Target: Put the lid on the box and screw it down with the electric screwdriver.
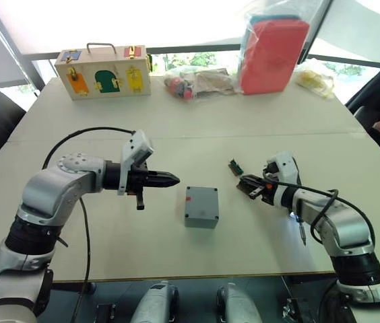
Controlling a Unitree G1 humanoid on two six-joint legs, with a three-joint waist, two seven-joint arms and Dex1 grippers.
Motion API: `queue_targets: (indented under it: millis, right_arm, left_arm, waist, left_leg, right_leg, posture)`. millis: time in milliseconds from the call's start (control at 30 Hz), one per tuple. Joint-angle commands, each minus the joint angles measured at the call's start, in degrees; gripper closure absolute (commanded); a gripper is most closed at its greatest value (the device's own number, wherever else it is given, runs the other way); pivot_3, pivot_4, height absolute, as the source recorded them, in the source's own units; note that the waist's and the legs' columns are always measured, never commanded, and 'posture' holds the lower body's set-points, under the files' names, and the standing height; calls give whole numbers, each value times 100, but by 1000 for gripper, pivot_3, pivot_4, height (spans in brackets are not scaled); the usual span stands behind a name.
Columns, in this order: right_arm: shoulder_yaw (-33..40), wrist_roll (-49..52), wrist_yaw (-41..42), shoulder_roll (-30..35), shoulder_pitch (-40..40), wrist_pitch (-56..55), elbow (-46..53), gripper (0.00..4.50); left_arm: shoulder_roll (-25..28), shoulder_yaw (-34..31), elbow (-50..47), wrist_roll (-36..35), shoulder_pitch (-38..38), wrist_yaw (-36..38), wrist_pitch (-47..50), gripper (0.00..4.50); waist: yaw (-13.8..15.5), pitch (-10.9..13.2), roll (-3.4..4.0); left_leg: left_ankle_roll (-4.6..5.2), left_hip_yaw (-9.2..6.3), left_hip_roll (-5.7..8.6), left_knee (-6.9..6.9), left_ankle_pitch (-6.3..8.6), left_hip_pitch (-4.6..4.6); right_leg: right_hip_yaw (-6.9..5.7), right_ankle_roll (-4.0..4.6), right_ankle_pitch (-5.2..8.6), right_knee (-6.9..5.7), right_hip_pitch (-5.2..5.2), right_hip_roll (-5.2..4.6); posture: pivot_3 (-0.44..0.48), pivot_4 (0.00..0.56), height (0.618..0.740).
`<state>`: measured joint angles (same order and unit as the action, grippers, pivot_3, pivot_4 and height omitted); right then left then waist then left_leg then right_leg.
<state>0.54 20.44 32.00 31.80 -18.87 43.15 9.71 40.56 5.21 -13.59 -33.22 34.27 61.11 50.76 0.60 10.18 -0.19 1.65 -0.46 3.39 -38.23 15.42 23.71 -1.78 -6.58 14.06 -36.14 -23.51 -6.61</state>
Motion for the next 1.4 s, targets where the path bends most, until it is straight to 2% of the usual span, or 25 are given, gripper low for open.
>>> queue_targets:
  millis: [33,433,667,767,933,1100,1400]
  right_arm:
    - [64,9,16,9,45,-36,228,4463]
    - [432,318,-73,-11,-130,188,620,4463]
    - [606,777,-27,70,-429,655,1323,4463]
    - [454,1177,174,171,-519,1010,1951,4463]
    - [59,1284,176,217,-458,1243,2394,4463]
    - [-230,1168,114,220,-202,1171,2458,4463]
    - [-330,962,81,293,-4,974,2291,4463]
  left_arm:
    - [47,-77,-121,-76,130,12,-54,4500]
    - [-30,-35,-58,-33,73,-28,-126,4500]
    - [49,-33,-116,-15,16,25,-156,4500]
    - [298,13,-219,42,-59,197,-213,4500]
    - [497,97,-276,110,-145,259,-333,4500]
    - [445,69,-414,44,-212,144,-267,4500]
    - [331,99,-493,-27,-218,-32,-197,4500]
  waist:
    - [1,0,0]
    - [2,0,0]
    - [0,0,0]
    - [-4,1,1]
    - [1,0,0]
    - [12,1,-1]
    - [4,1,-1]
  left_leg:
    - [-1,0,0,0,-1,0]
    - [0,0,0,0,0,0]
    - [1,0,0,0,0,0]
    - [2,0,-1,2,1,0]
    - [3,0,-4,2,2,0]
    - [5,0,-2,1,3,0]
    - [5,0,-2,2,3,0]
  right_leg:
    - [0,0,0,0,0,0]
    - [0,0,0,0,0,0]
    - [1,0,0,0,-1,0]
    - [1,0,0,0,-3,0]
    - [1,1,0,2,-1,1]
    - [0,1,1,3,1,-4]
    - [0,1,1,2,-1,-2]
  posture:
    - [0,150,740]
    - [0,150,740]
    - [0,150,740]
    - [0,150,740]
    - [0,150,740]
    - [0,150,740]
    - [0,150,740]
